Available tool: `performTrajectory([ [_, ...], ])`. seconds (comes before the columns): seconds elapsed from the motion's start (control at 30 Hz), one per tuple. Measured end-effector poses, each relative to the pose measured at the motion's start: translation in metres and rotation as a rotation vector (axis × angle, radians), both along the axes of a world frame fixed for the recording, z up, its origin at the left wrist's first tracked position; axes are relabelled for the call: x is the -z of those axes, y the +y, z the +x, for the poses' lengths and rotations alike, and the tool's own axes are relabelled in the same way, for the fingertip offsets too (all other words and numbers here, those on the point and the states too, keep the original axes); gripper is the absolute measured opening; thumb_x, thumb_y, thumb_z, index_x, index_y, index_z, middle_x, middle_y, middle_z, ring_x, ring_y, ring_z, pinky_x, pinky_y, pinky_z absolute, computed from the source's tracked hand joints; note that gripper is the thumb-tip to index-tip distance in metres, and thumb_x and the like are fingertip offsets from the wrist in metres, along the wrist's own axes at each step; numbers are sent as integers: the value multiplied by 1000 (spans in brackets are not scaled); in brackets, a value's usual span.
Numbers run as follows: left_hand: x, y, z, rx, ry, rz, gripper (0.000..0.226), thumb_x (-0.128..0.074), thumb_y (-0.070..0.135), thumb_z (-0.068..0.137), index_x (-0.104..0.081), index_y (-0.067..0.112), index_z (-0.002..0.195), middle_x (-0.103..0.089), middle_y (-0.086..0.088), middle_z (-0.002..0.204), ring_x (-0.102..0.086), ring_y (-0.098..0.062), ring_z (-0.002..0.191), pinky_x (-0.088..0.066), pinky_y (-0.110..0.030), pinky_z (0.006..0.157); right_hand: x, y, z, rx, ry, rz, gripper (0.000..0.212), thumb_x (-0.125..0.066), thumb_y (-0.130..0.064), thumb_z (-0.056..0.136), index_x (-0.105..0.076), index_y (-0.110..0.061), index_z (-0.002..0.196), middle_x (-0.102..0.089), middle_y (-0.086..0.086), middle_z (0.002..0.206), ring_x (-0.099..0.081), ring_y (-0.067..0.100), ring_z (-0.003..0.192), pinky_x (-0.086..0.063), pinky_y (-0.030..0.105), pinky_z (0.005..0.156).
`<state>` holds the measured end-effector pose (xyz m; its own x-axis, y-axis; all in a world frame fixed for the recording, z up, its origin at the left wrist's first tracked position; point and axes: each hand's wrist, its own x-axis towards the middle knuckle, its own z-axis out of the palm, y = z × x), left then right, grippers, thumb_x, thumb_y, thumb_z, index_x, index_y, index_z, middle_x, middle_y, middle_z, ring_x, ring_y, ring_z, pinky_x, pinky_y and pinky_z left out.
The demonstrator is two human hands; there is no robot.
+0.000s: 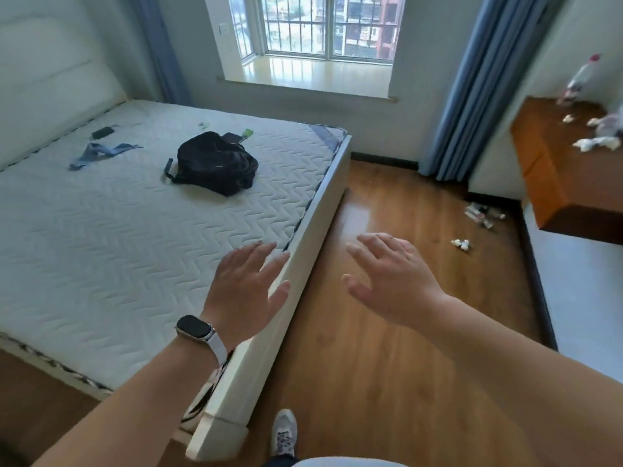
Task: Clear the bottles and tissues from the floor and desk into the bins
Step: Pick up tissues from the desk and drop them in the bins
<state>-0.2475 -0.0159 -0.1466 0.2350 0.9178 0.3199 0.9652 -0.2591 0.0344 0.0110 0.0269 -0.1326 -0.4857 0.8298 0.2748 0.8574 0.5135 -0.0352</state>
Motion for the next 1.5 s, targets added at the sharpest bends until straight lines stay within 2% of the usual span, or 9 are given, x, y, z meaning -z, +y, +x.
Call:
performTrajectory([
  [0.3, -1, 147, -50, 226, -38, 17, 46, -46, 43, 91, -61, 20, 127, -57, -7, 135, -47, -28, 127, -31, -44, 104, -8, 82, -43, 261, -14, 3, 55, -40, -51, 86, -60, -16, 125, -58, 7, 128, -53, 29, 117, -43, 46, 94],
  [0.53, 2, 217, -25, 378, -86, -9, 45, -50, 41, 88, -61, 20, 126, -56, -6, 136, -47, -28, 129, -31, -44, 105, -8, 108, -19, 426, -24, -74, 56, -36, -51, 89, -57, -18, 129, -54, 7, 135, -47, 27, 126, -37, 46, 101],
  [0.73, 12, 272, 32, 491, -47, -61, 47, -47, 44, 90, -59, 20, 128, -56, -7, 136, -48, -28, 129, -27, -41, 107, 8, 140, 32, 540, -18, -106, 56, -35, -51, 91, -57, -17, 130, -54, 8, 134, -48, 27, 125, -38, 45, 101],
  [0.97, 8, 356, 114, 513, 24, -67, 48, -47, 45, 91, -55, 22, 133, -54, -6, 139, -45, -27, 131, -27, -40, 109, 24, 226, 115, 564, 2, -134, 56, -31, -52, 93, -52, -19, 133, -52, 6, 137, -45, 24, 127, -36, 43, 103],
  [1.3, -5, 477, 276, 580, 53, -60, 47, -48, 45, 92, -54, 23, 133, -54, -3, 139, -44, -25, 132, -34, -44, 109, 20, 337, 279, 588, 27, -115, 53, -39, -49, 90, -60, -14, 123, -58, 11, 126, -53, 30, 116, -43, 46, 93],
  [1.5, 1, 517, 331, 598, 57, -83, 46, -52, 44, 92, -54, 24, 134, -52, -2, 140, -44, -23, 133, -36, -45, 109, 19, 377, 327, 613, 62, -122, 54, -36, -48, 91, -60, -13, 124, -58, 11, 127, -52, 29, 117, -42, 45, 95],
])
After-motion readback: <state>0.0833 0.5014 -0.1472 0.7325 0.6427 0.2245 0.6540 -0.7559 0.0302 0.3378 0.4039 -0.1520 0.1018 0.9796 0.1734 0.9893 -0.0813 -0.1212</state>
